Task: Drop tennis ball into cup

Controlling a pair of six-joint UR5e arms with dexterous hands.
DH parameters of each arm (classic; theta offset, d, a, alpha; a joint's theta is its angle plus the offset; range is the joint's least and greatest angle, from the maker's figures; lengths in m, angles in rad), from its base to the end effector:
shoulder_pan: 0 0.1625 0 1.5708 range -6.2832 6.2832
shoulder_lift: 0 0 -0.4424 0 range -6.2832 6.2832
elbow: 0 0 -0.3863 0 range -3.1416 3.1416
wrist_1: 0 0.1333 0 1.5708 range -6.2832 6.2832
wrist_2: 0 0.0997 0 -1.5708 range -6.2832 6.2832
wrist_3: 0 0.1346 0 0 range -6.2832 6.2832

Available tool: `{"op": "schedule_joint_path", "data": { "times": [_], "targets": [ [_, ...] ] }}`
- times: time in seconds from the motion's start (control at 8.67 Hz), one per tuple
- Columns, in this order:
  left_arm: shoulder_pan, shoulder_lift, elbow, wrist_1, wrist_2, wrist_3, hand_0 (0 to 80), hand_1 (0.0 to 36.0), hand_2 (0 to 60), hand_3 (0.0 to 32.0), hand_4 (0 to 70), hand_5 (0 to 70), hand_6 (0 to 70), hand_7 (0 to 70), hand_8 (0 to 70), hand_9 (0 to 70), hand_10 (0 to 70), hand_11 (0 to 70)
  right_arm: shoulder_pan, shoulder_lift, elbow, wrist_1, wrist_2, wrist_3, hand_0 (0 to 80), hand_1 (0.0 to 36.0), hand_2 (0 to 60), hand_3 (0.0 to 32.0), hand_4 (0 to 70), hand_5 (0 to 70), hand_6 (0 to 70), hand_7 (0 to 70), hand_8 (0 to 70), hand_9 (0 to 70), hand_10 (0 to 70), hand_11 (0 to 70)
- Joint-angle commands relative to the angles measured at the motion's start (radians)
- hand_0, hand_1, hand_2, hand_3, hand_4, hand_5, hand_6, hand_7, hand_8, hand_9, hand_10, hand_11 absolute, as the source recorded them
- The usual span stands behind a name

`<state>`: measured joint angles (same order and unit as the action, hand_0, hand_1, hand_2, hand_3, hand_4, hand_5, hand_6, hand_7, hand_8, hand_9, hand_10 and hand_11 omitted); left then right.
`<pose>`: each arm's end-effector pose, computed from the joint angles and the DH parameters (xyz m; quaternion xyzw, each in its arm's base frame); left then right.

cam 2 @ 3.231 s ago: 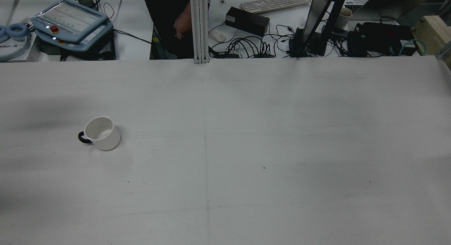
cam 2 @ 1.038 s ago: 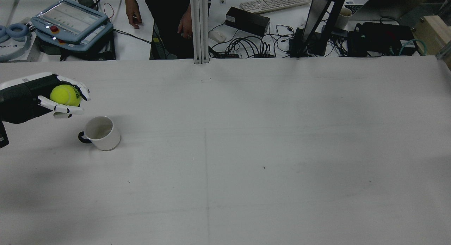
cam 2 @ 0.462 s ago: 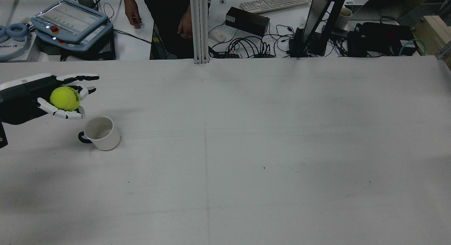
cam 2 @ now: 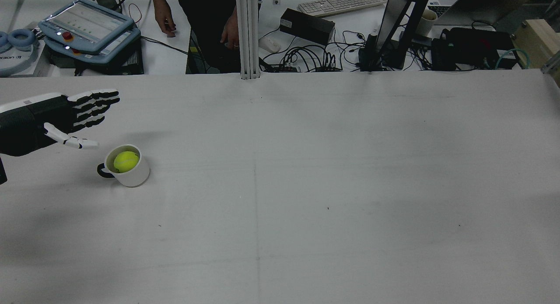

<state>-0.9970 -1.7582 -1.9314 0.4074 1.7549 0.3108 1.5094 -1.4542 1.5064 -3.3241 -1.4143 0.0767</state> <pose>0.2112 -0.5269 0.4761 -0.1583 0.7374 -0.5604 0.3422 0.1199 -0.5645 0.6979 -0.0132 0.6600 -0.7489 0.0573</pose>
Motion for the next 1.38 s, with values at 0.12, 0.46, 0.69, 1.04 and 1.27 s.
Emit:
{"op": "schedule_joint_path", "data": {
  "times": [0.12, 0.46, 0.69, 1.04, 1.27],
  "targets": [
    [-0.018, -0.006, -0.021, -0.012, 0.008, -0.001, 80.0, 36.0, 59.2, 0.0, 4.1, 13.2, 1.9, 0.0, 0.0, 0.0, 0.0, 2.7, 0.000, 0.000, 0.002, 0.000, 0.000, 0.000, 0.0, 0.0, 0.0, 0.0, 0.0, 0.0, 0.0, 0.0, 0.0, 0.0, 0.0, 0.0],
    [-0.306, -0.007, -0.029, 0.071, 0.020, 0.011, 76.2, 36.0, 37.7, 0.0, 0.0, 10.3, 0.2, 0.0, 0.0, 0.0, 0.0, 0.7, 0.000, 0.000, 0.000, 0.000, 0.000, 0.000, 0.0, 0.0, 0.0, 0.0, 0.0, 0.0, 0.0, 0.0, 0.0, 0.0, 0.0, 0.0],
    [-0.444, -0.009, -0.018, 0.103, 0.050, 0.011, 49.9, 26.7, 33.2, 0.0, 0.0, 5.2, 0.0, 0.0, 0.0, 0.0, 0.0, 0.0, 0.000, 0.000, 0.000, 0.000, 0.000, 0.000, 0.0, 0.0, 0.0, 0.0, 0.0, 0.0, 0.0, 0.0, 0.0, 0.0, 0.0, 0.0],
    [-0.508, 0.000, -0.021, 0.143, 0.070, 0.011, 49.8, 27.8, 37.0, 0.0, 0.0, 5.4, 0.0, 0.0, 0.0, 0.0, 0.0, 0.0, 0.000, 0.000, 0.002, 0.000, 0.000, -0.002, 0.0, 0.0, 0.0, 0.0, 0.0, 0.0, 0.0, 0.0, 0.0, 0.0, 0.0, 0.0],
    [-0.508, 0.000, -0.026, 0.143, 0.072, 0.011, 50.0, 28.6, 38.9, 0.0, 0.0, 5.7, 0.0, 0.0, 0.0, 0.0, 0.0, 0.0, 0.000, 0.000, 0.003, 0.000, 0.000, -0.002, 0.0, 0.0, 0.0, 0.0, 0.0, 0.0, 0.0, 0.0, 0.0, 0.0, 0.0, 0.0]
  ]
}}
